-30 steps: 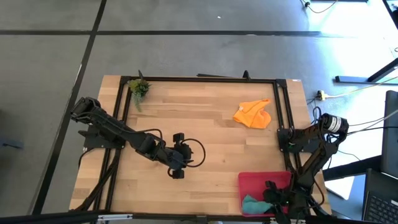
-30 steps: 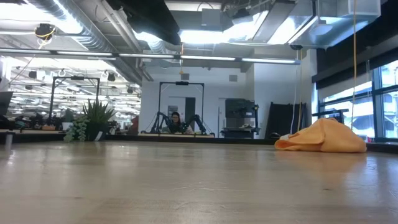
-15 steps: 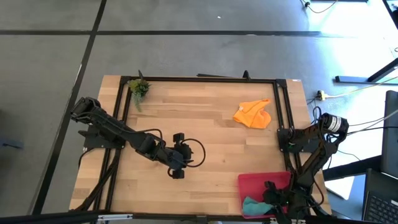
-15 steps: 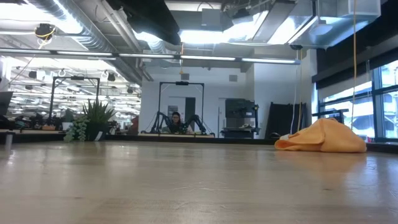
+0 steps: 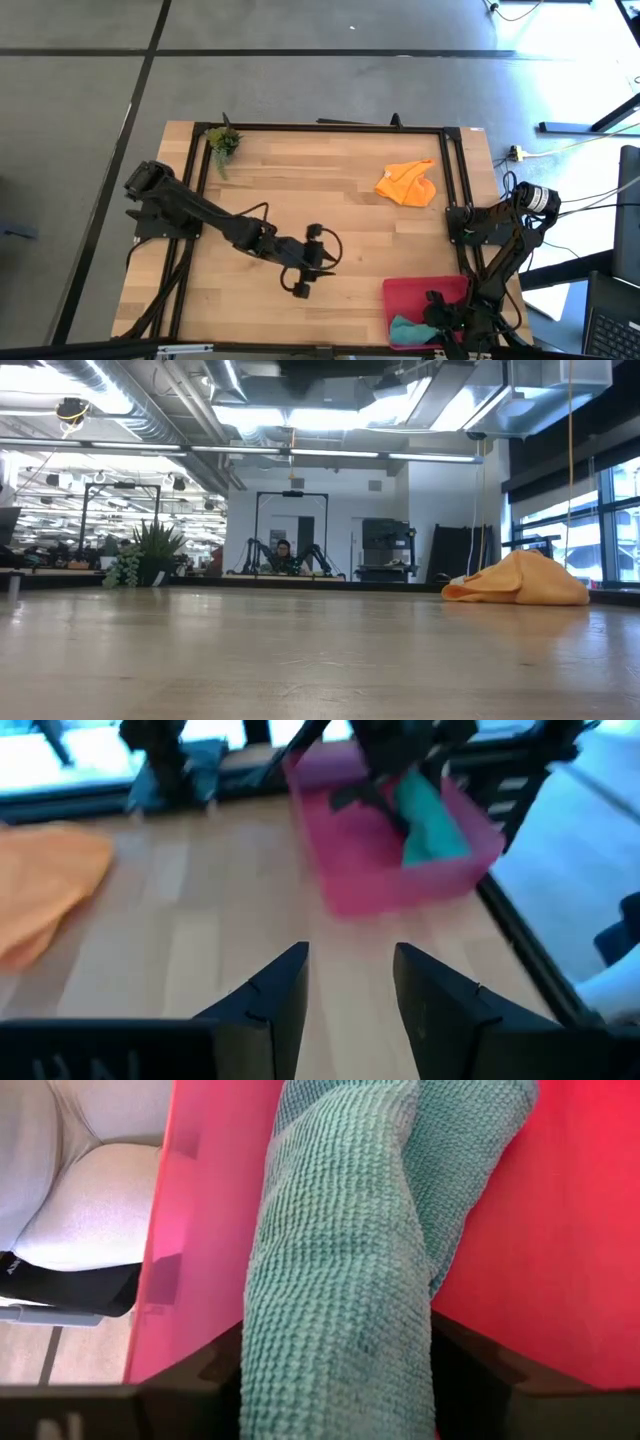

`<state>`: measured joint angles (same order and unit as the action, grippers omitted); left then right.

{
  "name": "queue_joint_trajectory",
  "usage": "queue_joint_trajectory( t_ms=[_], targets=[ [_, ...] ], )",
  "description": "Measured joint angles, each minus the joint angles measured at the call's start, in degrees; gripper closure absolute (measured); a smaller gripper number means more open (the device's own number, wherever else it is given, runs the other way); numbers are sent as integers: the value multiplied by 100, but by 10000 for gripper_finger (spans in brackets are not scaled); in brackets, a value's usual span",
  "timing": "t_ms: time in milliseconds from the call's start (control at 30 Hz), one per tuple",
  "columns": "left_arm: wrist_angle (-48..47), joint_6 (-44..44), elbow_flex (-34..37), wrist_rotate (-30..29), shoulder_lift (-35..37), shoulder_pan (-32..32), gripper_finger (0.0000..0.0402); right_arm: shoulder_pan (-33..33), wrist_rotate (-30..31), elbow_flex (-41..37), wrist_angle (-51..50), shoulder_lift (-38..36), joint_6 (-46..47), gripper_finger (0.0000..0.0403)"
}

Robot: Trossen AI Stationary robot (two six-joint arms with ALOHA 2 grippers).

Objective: Roll microfiber towels into tight, uniform cylinder then place into a basket
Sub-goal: Put the blue microfiber cloth into the red bin

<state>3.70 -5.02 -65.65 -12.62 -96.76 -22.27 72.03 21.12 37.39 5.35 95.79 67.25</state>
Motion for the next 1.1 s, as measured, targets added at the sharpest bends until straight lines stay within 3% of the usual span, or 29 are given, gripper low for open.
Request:
queue_joint_trajectory(
  t_ms=[100, 233, 467, 633, 1100],
  targets=[
    [630, 311, -4, 142, -246, 99, 262, 0, 4, 0, 1, 0, 1, 187],
    [677, 663, -414, 370, -703, 228, 262, 0, 12, 0, 1, 0, 7, 187],
    [38, 1174, -1950, 726, -1744, 386, 262, -34, 59, -1, 4, 0, 21, 187],
    [29, 1176, -2906, 1614, -2701, 428, 262, -61, 177, -7, -1, 2, 19, 187],
    [-448, 1614, -5046, 1818, -4239, 392, 262, -61, 194, -7, -16, 2, 19, 187]
  ],
)
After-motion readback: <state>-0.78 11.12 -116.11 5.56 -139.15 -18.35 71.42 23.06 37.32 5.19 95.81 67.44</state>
